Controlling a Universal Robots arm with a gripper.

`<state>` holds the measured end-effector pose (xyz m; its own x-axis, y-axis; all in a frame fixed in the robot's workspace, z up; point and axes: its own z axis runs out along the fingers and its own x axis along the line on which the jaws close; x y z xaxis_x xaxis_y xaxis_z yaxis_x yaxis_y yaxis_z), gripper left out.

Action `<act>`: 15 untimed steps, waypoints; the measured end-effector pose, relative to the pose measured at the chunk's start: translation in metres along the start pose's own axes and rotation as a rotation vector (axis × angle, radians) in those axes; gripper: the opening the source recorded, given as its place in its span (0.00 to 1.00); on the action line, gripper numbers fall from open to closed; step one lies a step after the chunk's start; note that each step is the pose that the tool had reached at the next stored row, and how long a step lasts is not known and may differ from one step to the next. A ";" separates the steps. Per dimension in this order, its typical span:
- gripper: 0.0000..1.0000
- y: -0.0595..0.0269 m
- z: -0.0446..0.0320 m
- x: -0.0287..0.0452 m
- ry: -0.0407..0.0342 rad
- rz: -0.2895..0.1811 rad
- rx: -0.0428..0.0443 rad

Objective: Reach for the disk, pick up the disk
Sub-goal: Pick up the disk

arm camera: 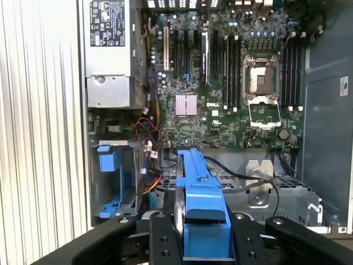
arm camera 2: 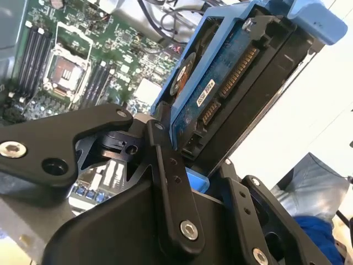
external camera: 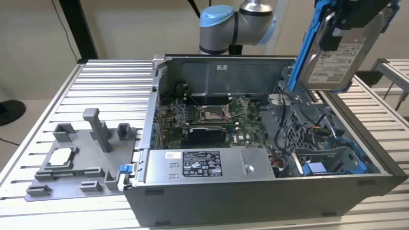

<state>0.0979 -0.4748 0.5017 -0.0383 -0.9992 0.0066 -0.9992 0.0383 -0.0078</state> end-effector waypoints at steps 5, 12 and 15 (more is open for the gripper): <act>0.00 0.0000 0.0013 0.0077 0.0001 0.004 0.0000; 0.00 -0.0003 0.0033 0.0203 0.0000 0.011 -0.0001; 0.00 -0.0005 0.0039 0.0272 0.0001 0.014 -0.0001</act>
<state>0.0974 -0.5020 0.4980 -0.0519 -0.9986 0.0065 -0.9986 0.0519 -0.0078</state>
